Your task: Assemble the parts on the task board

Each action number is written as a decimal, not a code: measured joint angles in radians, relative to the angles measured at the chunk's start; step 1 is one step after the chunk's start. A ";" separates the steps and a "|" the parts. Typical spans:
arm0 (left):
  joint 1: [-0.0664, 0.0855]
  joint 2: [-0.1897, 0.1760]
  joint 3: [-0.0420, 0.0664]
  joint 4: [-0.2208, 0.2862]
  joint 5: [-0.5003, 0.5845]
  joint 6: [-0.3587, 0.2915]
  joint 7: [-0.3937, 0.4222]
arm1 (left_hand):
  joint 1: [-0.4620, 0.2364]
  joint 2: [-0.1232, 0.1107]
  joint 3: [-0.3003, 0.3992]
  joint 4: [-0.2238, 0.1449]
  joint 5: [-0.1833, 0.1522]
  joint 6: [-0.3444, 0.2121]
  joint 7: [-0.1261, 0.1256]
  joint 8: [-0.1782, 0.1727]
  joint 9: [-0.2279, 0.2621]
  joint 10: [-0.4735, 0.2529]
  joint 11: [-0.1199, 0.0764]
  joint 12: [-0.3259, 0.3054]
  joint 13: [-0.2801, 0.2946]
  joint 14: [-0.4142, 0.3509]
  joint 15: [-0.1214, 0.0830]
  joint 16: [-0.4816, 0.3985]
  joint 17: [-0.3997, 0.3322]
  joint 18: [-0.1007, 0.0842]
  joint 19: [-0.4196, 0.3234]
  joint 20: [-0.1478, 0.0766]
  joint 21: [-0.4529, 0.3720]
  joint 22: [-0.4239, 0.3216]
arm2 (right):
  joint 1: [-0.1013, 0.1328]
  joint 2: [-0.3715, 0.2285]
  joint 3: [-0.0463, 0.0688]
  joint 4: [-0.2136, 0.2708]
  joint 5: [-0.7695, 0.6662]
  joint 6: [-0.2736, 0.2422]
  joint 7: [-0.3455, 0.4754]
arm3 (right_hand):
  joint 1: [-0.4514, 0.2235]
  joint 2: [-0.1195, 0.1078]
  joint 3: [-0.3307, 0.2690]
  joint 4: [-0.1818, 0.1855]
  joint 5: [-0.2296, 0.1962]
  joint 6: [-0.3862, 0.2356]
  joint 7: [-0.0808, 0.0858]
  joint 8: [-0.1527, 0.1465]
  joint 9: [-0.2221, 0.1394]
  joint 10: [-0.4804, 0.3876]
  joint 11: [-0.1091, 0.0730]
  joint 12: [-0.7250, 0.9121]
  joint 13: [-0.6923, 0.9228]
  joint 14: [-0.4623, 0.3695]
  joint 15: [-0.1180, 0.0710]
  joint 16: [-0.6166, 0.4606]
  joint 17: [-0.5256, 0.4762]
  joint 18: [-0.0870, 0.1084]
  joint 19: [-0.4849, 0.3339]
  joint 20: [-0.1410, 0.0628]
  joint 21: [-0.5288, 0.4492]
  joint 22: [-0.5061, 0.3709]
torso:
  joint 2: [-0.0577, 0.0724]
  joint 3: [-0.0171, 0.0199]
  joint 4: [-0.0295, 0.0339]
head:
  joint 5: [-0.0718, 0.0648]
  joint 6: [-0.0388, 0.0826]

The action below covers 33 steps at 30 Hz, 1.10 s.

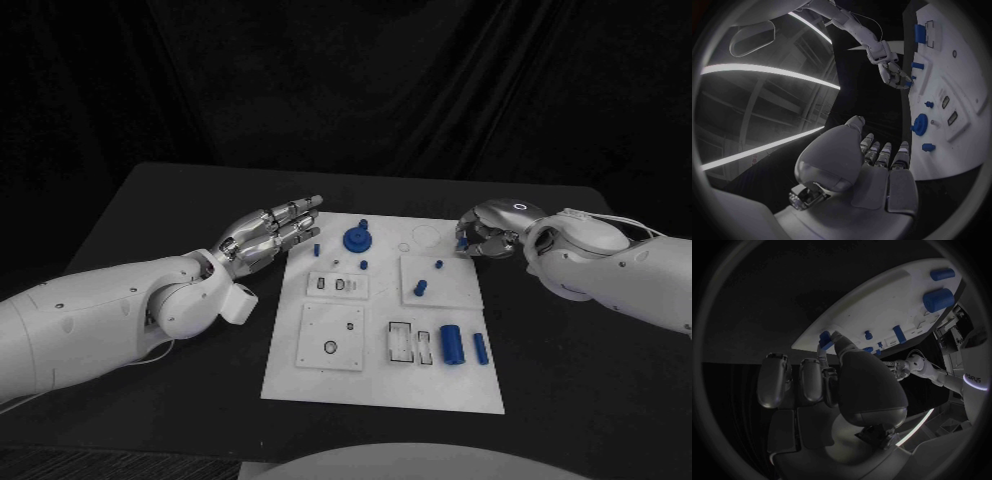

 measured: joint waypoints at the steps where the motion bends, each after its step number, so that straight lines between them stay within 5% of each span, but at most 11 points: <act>1: 0.000 0.000 0.000 0.000 0.000 0.001 0.000 | 0.000 0.000 0.000 0.000 0.000 0.000 0.000 0.000 0.000 0.000 0.000 0.000 0.000 0.000 0.000 0.000 0.000 0.000 0.000 0.000 0.000 0.000 | 0.000 -0.001 0.000 0.002 0.000 -0.002 0.001 | 0.000 0.000 0.000 0.000 0.000 0.000 0.000 0.000 0.000 0.000 0.000 0.000 0.000 0.000 0.000 0.000 0.000 0.000 0.000 0.000 0.000 0.000 | 0.000 0.0000 0.0000 | 0.000 0.000; 10: -0.001 0.000 0.000 -0.001 0.000 0.003 -0.004 | 0.000 0.000 0.000 0.000 0.000 0.000 0.000 0.000 0.000 0.000 0.000 0.000 0.000 0.000 0.000 0.000 0.000 0.000 0.000 0.000 0.000 0.000 | 0.005 -0.020 0.000 0.069 0.000 -0.015 0.002 | 0.003 0.003 0.000 0.000 0.005 -0.002 0.002 0.000 0.000 -0.001 0.008 0.000 0.000 -0.001 0.007 -0.004 -0.005 0.000 0.000 0.000 -0.012 0.000 | 0.000 -0.0001 -0.0004 | 0.004 -0.002; 22: -0.001 0.002 0.000 -0.003 0.000 0.005 -0.007 | 0.000 0.000 0.000 0.000 0.000 0.000 0.000 0.000 0.000 0.000 0.000 0.000 0.000 0.000 0.000 0.000 -0.001 0.000 0.000 0.000 0.000 0.000 | 0.055 -0.014 0.002 0.276 0.000 -0.012 0.001 | 0.004 0.004 0.000 0.000 0.005 0.008 0.011 -0.006 0.000 0.000 0.015 0.000 0.000 0.000 0.007 -0.004 -0.010 0.000 -0.004 0.004 -0.016 0.000 | -0.002 -0.0026 0.0001 | 0.010 -0.011; 33: -0.001 0.009 0.000 -0.004 0.000 0.006 -0.009 | 0.000 0.000 0.003 -0.003 0.000 0.000 0.000 0.000 0.000 0.000 0.000 0.000 0.000 0.000 0.000 0.000 -0.001 0.000 0.004 0.004 0.000 0.000 | 0.048 0.090 0.001 0.297 0.000 0.022 -0.001 | 0.003 0.004 0.000 0.000 0.005 0.008 0.011 -0.009 0.000 0.000 0.015 0.000 0.000 0.000 0.007 -0.009 -0.015 0.000 -0.004 0.004 -0.028 0.000 | 0.000 -0.0034 0.0021 | 0.006 -0.008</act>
